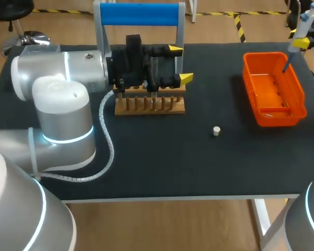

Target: Invert the test tube, pick up the pipette, mount the tip to pipette, aspirate from beaker and dispense into the tube, eject the tip, return the pipette, and cap with the stopper.

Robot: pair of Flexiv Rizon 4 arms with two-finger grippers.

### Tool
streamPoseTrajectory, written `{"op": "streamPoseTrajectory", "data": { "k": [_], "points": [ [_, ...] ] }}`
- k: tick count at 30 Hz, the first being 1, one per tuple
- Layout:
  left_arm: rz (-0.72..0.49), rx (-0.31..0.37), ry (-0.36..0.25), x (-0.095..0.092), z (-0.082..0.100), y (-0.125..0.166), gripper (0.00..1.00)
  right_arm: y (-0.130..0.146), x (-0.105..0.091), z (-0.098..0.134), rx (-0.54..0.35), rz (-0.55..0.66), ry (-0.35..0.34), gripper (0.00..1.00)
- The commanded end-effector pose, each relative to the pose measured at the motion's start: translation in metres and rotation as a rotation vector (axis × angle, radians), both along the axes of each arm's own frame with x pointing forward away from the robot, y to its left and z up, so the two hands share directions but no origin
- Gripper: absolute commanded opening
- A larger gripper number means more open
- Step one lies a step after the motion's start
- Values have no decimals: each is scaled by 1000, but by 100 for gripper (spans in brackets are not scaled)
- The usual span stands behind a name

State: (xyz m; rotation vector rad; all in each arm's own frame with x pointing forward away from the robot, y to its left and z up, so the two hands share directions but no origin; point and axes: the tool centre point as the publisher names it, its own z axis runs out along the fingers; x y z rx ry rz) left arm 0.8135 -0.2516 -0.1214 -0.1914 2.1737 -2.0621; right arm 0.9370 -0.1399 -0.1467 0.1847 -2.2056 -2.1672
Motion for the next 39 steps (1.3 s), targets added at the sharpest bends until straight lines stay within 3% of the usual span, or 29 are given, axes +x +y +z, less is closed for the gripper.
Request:
{"op": "streamPoseTrajectory", "data": {
  "k": [1,39],
  "points": [
    [-15,14,5,2,1,0,100,0,1,1,-3,1,0,0],
    [-33,29,-7,1,3,0,100,0,1,1,-3,1,0,0]
  ]
}}
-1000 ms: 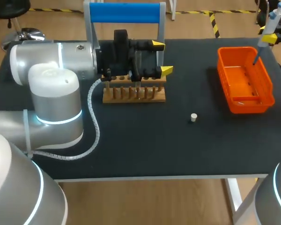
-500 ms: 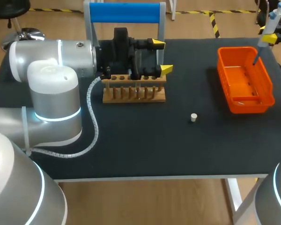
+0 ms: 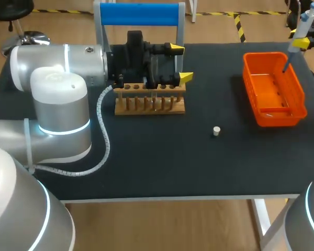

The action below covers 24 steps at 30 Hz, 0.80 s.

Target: Invert the test tube, pick up the pipette, mount the tip to pipette, aspirate from beaker and dispense into the tube, eject the tip, return the pipette, and cap with the stopper.

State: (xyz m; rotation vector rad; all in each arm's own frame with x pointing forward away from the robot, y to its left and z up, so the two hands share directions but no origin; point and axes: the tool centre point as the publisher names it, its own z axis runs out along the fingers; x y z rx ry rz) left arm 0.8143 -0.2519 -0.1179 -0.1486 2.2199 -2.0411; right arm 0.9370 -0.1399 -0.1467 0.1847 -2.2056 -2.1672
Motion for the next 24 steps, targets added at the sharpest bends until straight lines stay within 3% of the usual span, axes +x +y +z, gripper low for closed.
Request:
{"op": "streamPoseTrajectory", "data": {
  "k": [1,8,13,24],
  "points": [
    [0,-3,-2,0,-1,0,100,0,1,1,-3,1,0,0],
    [0,-3,-2,0,-1,0,100,52,-30,13,-35,-21,-17,0],
    [0,-3,-2,0,-1,0,100,104,-53,20,-56,-18,-32,0],
    [0,-3,-2,0,-1,0,100,199,-90,17,-58,-27,-44,0]
  ]
}}
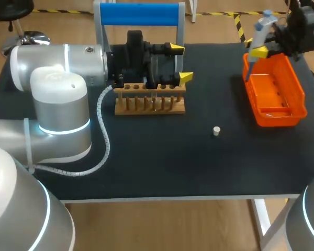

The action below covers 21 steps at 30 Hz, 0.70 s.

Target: Invert the test tube, pick up the pipette, mount the tip to pipette, aspirate from beaker and dispense into the tube, eject the tip, return the pipette, and cap with the stopper.

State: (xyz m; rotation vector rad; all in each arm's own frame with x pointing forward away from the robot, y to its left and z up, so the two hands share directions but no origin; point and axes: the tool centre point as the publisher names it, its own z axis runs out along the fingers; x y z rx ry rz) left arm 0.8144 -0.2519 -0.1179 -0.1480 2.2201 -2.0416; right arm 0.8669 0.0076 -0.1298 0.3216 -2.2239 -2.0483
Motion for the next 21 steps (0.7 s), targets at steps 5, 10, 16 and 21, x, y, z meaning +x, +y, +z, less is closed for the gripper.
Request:
{"op": "streamPoseTrajectory", "data": {
  "k": [5,10,16,21],
  "points": [
    [1,-2,-2,0,-1,0,100,81,-30,-4,26,-129,-25,0],
    [1,-2,-2,0,-1,0,100,104,-37,-13,31,-133,-21,0],
    [1,-2,-2,0,-1,0,100,125,-42,-22,85,-141,-20,0],
    [1,-2,-2,0,-1,0,100,138,-46,-25,98,-138,-25,0]
  ]
}}
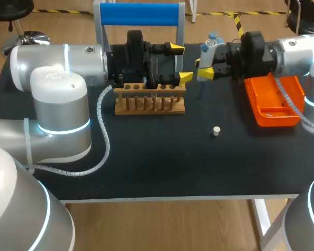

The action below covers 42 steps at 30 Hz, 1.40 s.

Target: Invert the test tube, pick up the pipette, mount the tip to pipette, aspirate from beaker and dispense into the tube, eject the tip, return the pipette, and cap with the stopper.

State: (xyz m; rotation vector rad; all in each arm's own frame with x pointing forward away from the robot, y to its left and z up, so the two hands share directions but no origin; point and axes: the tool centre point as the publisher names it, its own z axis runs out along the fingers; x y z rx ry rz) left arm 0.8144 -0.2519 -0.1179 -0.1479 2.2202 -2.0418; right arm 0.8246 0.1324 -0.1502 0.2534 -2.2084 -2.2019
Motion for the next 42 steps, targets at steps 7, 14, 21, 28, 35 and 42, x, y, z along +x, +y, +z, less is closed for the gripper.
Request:
{"op": "streamPoseTrajectory", "data": {
  "k": [7,14,21,28,35,42],
  "points": [
    [1,-2,-2,0,-1,0,100,28,-5,-9,23,-33,18,0],
    [1,-2,-2,0,-1,0,100,42,-5,-10,25,-22,28,0],
    [1,-2,-2,0,-1,0,100,53,-3,-11,27,-15,34,0],
    [1,-2,-2,0,-1,0,100,58,0,-12,21,-19,30,0],
    [1,-2,-2,0,-1,0,99,63,2,-11,25,-24,25,0],
    [1,-2,-2,0,-1,0,87,65,2,-10,31,-30,19,0]
  ]
}}
